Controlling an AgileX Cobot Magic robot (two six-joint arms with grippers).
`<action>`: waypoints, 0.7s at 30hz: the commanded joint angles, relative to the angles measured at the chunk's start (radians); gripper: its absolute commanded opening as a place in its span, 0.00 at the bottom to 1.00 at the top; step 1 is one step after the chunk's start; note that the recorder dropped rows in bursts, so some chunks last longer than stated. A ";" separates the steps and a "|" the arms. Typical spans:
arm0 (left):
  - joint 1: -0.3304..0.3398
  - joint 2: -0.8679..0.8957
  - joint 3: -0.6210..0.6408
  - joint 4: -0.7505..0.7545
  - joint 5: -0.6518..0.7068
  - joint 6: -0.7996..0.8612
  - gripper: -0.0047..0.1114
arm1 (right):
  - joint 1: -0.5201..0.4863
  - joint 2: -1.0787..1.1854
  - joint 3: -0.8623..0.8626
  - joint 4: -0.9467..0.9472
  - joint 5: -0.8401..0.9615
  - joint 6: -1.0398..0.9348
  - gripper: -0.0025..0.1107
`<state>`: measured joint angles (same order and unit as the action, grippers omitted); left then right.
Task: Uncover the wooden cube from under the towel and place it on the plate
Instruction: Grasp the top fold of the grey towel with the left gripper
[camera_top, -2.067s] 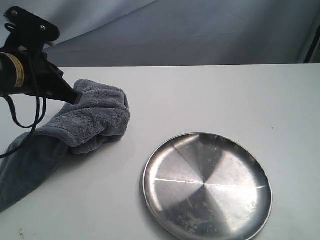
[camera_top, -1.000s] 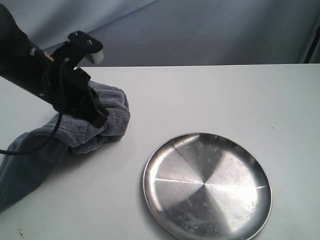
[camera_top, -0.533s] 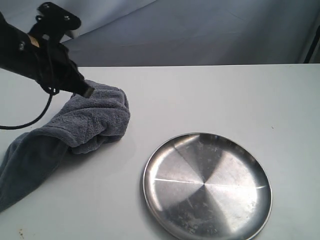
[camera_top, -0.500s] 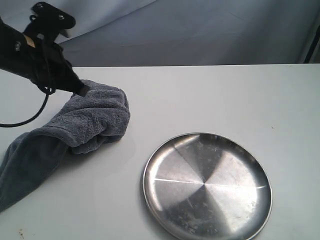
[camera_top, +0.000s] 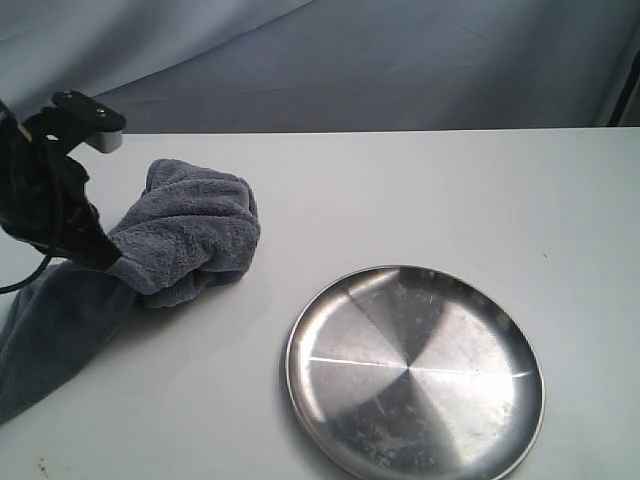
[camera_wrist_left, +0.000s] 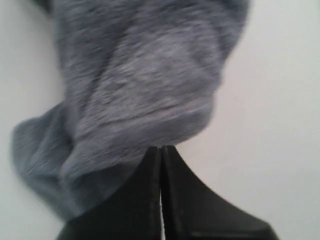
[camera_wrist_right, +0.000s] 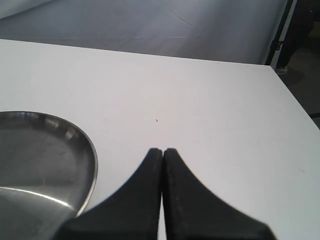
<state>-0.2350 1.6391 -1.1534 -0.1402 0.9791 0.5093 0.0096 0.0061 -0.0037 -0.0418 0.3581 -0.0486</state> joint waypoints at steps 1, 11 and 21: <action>-0.002 0.017 -0.004 -0.272 -0.101 0.184 0.04 | 0.002 -0.006 0.004 0.005 -0.009 -0.003 0.02; -0.002 0.017 -0.004 -0.291 -0.202 0.210 0.37 | 0.002 -0.006 0.004 0.005 -0.009 -0.003 0.02; -0.002 0.017 -0.004 -0.300 -0.282 0.225 0.93 | 0.002 -0.006 0.004 0.005 -0.009 -0.003 0.02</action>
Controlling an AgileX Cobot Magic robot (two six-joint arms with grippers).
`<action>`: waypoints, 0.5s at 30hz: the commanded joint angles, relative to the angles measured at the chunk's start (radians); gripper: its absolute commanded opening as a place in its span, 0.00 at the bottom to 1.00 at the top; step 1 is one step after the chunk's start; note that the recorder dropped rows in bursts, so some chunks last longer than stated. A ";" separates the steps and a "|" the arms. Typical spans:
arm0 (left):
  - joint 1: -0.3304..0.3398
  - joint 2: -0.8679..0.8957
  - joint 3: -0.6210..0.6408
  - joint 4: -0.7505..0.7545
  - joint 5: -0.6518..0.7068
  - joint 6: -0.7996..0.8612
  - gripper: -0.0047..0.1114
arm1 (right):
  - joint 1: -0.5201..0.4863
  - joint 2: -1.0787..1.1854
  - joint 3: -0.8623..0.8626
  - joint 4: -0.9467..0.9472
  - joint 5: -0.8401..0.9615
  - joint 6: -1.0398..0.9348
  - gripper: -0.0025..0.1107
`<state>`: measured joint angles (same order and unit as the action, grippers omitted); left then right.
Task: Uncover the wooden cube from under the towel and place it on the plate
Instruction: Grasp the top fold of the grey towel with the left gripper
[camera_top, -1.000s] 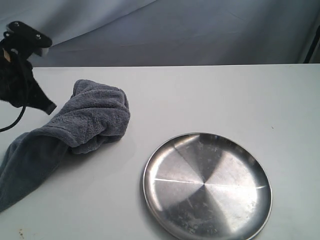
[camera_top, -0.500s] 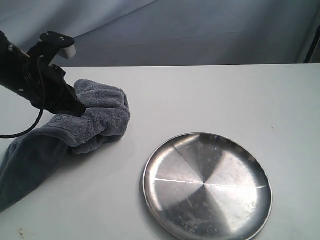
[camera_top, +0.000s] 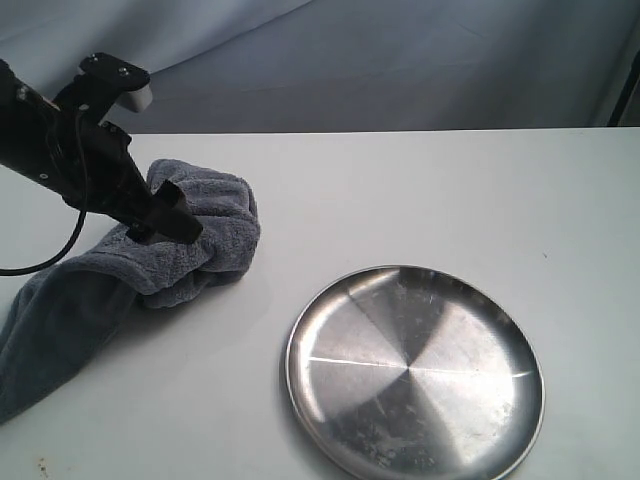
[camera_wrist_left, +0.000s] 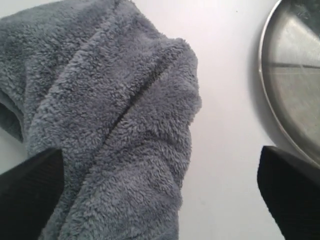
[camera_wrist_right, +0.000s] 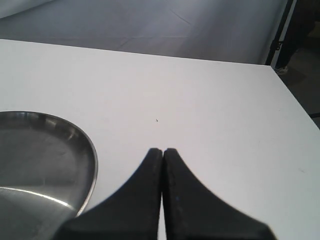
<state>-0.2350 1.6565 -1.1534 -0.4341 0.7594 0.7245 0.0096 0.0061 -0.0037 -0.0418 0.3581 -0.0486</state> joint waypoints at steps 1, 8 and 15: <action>-0.002 0.000 -0.004 -0.015 -0.077 0.010 0.93 | 0.002 -0.006 0.004 0.005 -0.009 -0.003 0.02; -0.002 0.031 -0.004 -0.081 -0.169 0.006 0.93 | 0.002 -0.006 0.004 0.005 -0.009 -0.003 0.02; -0.002 0.097 -0.004 -0.090 -0.178 0.006 0.93 | 0.002 -0.006 0.004 0.005 -0.009 -0.003 0.02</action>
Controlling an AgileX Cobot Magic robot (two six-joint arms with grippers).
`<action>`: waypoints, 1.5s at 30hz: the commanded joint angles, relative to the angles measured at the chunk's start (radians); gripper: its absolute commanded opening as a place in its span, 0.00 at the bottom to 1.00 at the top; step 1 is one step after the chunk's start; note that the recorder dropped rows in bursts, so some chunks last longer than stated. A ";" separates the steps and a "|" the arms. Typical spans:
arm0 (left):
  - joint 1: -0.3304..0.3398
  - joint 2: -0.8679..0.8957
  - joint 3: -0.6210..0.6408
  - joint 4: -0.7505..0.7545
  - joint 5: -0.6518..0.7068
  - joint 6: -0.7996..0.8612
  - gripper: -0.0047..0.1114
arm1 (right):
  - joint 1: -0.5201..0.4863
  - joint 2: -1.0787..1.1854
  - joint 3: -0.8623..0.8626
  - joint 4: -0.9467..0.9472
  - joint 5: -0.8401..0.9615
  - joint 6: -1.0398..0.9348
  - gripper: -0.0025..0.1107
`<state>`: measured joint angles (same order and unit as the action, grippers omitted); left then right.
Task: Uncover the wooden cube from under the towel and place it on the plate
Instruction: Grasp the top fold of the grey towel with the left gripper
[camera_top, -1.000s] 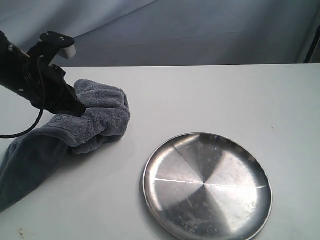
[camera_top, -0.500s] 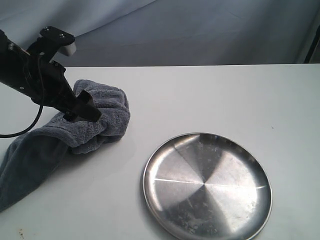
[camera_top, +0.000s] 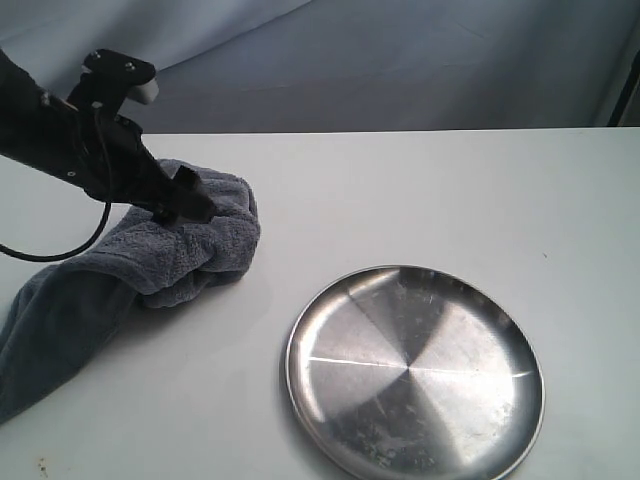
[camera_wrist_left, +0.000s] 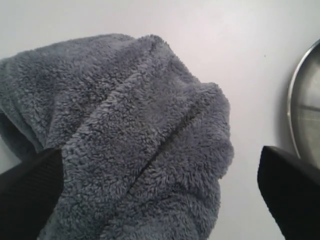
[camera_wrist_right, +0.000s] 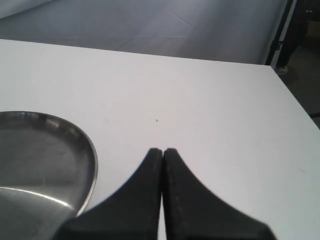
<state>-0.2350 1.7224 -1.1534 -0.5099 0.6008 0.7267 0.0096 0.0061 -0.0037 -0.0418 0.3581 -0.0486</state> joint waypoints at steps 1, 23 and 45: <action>-0.002 0.039 -0.004 -0.014 -0.021 0.011 0.93 | 0.002 -0.006 0.004 0.005 -0.009 -0.003 0.02; -0.002 0.135 -0.004 -0.015 -0.074 0.006 0.93 | 0.002 -0.006 0.004 0.005 -0.009 -0.003 0.02; -0.009 0.097 -0.004 -0.052 0.059 0.008 0.04 | 0.002 -0.006 0.004 0.005 -0.009 -0.003 0.02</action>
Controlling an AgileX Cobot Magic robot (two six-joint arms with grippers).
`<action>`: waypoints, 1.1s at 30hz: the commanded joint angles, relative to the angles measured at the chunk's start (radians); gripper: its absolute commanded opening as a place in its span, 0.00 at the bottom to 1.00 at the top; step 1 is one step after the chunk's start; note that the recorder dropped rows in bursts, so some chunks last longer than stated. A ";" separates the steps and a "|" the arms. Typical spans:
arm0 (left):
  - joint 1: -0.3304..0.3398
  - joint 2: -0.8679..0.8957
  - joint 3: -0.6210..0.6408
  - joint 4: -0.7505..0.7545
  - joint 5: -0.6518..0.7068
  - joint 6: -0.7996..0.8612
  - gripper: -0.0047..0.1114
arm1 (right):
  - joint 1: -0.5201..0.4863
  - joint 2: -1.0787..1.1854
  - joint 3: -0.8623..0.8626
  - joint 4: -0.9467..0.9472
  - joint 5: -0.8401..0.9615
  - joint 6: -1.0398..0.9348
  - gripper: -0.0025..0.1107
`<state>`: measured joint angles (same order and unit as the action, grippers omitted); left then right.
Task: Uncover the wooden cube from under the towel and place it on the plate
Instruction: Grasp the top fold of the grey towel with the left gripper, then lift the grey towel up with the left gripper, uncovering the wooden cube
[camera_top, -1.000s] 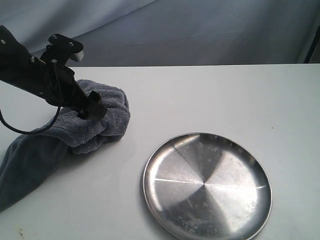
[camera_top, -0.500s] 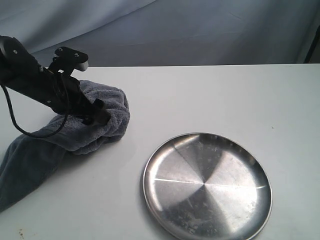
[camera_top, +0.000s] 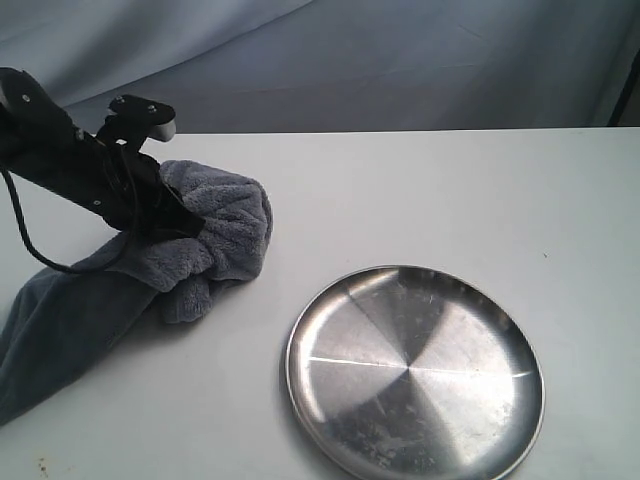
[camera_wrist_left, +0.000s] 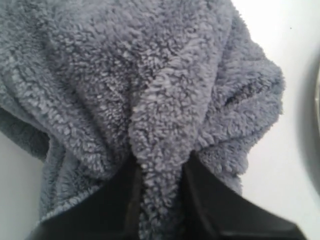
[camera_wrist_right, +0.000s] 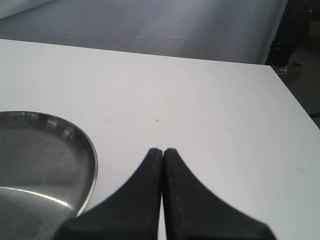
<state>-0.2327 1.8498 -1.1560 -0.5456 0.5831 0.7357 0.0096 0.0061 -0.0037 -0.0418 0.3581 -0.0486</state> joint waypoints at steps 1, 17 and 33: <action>-0.016 -0.044 -0.001 -0.012 0.079 -0.001 0.04 | 0.002 -0.006 0.004 0.005 -0.009 -0.003 0.02; -0.027 -0.412 -0.001 -0.002 0.136 -0.001 0.04 | 0.002 -0.006 0.004 0.005 -0.009 -0.003 0.02; -0.027 -0.501 -0.001 -0.090 0.181 0.006 0.04 | 0.002 -0.006 0.004 0.005 -0.009 -0.003 0.02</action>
<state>-0.2549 1.3584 -1.1541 -0.6068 0.7699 0.7357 0.0096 0.0061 -0.0037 -0.0418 0.3581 -0.0486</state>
